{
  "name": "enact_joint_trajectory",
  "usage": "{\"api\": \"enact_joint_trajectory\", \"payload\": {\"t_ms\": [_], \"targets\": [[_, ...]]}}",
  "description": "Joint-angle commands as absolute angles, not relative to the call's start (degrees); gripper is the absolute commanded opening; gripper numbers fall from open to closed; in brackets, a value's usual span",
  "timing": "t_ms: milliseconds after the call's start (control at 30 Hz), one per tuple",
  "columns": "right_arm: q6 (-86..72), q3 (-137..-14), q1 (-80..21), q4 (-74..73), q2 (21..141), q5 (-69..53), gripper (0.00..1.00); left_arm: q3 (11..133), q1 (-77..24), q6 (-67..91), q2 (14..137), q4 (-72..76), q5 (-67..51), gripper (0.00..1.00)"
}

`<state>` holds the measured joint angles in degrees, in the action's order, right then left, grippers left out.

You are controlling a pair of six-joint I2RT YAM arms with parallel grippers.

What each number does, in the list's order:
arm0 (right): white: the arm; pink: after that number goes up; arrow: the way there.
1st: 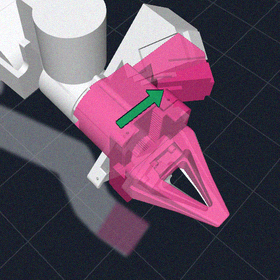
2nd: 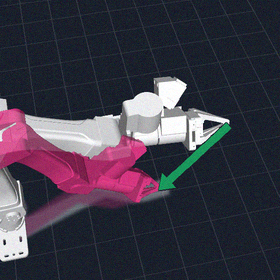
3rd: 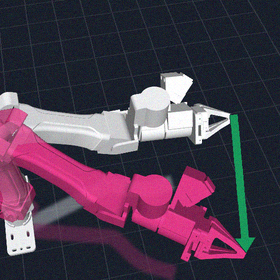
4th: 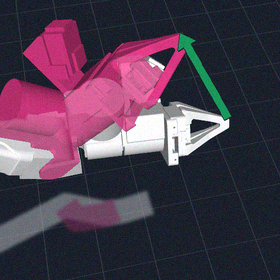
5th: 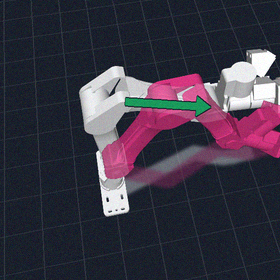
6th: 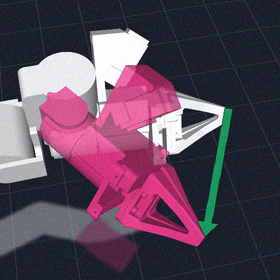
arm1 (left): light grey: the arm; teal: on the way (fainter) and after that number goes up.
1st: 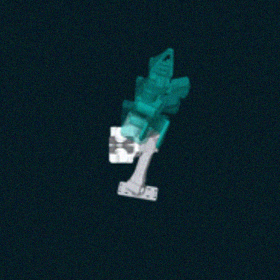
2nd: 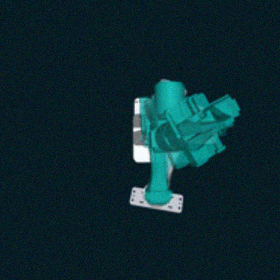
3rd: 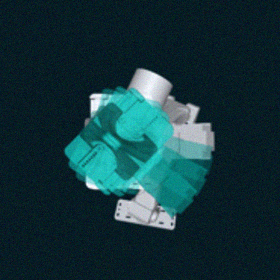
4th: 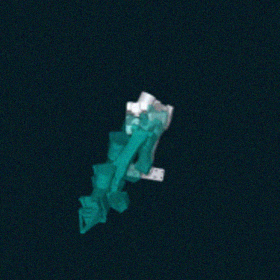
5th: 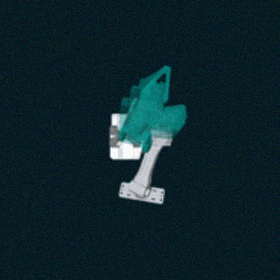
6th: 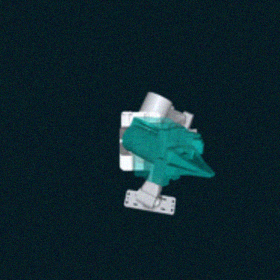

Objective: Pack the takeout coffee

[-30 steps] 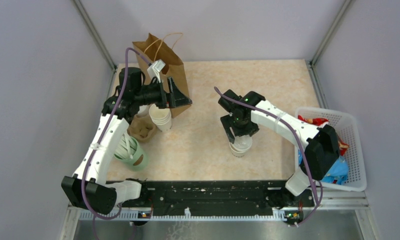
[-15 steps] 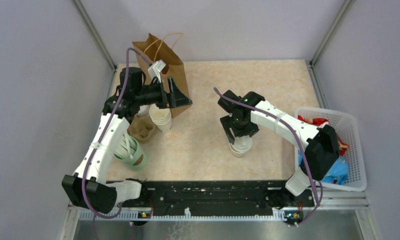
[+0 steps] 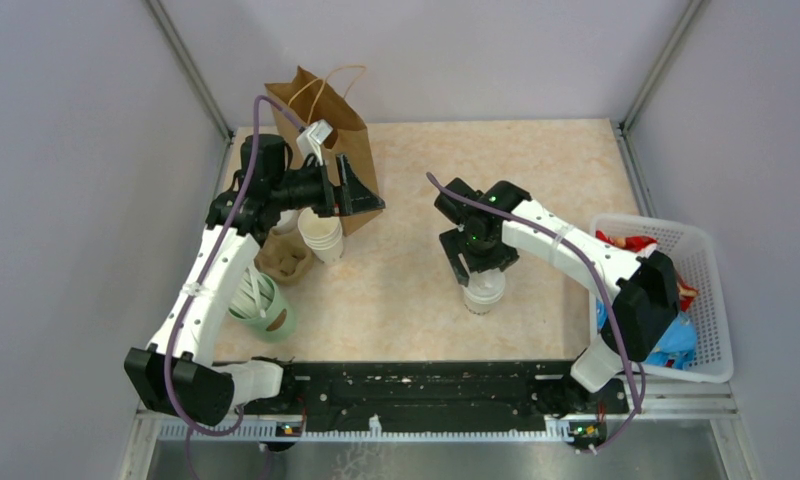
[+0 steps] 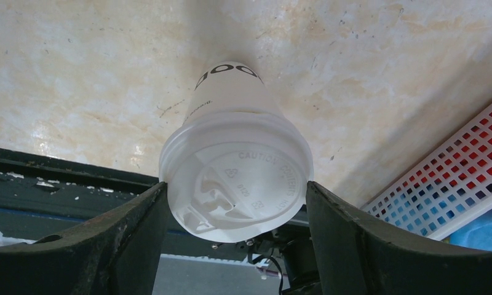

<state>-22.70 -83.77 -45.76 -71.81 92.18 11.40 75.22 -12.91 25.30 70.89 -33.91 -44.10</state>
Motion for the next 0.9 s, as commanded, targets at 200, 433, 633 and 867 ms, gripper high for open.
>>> {"api": "enact_joint_trajectory", "payload": {"t_ms": [200,433,633,867], "targets": [[-23.23,-83.26,-46.32,-70.82,90.99,12.2,0.76,76.29,-12.83,24.13,70.4,-32.68,-45.18,0.98],[-23.44,-81.5,-46.32,-69.63,91.04,12.45,0.76,76.24,-12.83,23.91,70.41,-32.59,-45.29,0.98],[-23.38,-81.88,-46.29,-69.43,91.2,13.22,0.77,76.29,-12.83,23.86,70.41,-32.56,-45.48,0.99],[-23.13,-83.49,-46.32,-69.7,91.24,14.64,0.77,76.37,-12.83,23.82,70.58,-32.51,-45.6,0.99]]}}
